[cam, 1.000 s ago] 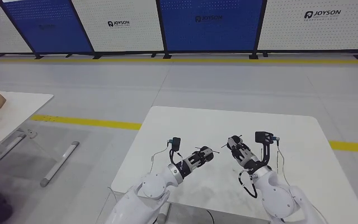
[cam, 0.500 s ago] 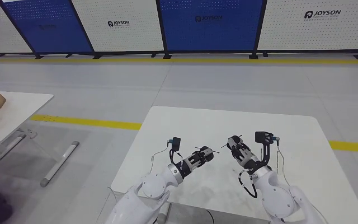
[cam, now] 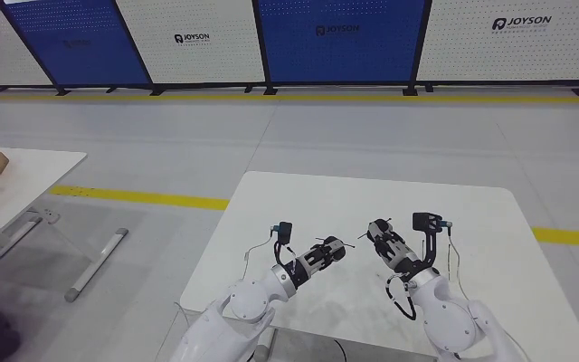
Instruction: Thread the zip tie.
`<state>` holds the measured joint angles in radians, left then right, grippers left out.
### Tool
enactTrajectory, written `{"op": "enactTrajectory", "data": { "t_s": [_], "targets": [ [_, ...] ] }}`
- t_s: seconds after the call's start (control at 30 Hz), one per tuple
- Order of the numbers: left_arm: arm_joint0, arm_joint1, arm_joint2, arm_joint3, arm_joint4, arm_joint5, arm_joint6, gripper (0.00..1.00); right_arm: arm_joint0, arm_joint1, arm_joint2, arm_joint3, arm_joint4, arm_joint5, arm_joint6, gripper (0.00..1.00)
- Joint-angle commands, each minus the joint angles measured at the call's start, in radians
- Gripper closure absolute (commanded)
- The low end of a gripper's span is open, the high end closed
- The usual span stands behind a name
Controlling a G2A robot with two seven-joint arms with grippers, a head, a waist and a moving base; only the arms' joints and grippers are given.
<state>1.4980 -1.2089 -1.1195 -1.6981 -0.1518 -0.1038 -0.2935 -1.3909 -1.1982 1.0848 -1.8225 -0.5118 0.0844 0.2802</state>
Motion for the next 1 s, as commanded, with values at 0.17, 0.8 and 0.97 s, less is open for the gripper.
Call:
{"op": "enactTrajectory", "data": {
  "t_s": [0.17, 0.8, 0.97],
  "targets": [
    [0.0, 0.0, 0.0, 0.0, 0.0, 0.0, 0.0, 1.0, -0.005, 0.0, 0.02, 0.012, 0.012, -0.023, -0.01, 1.0],
    [0.0, 0.0, 0.0, 0.0, 0.0, 0.0, 0.0, 1.0, -0.008, 0.002, 0.042, 0.029, 0.026, -0.059, 0.022, 1.0],
    [0.0, 0.0, 0.0, 0.0, 0.0, 0.0, 0.0, 1.0, -0.039, -0.004, 0.021, 0.017, 0.045, -0.06, -0.003, 1.0]
  ]
}}
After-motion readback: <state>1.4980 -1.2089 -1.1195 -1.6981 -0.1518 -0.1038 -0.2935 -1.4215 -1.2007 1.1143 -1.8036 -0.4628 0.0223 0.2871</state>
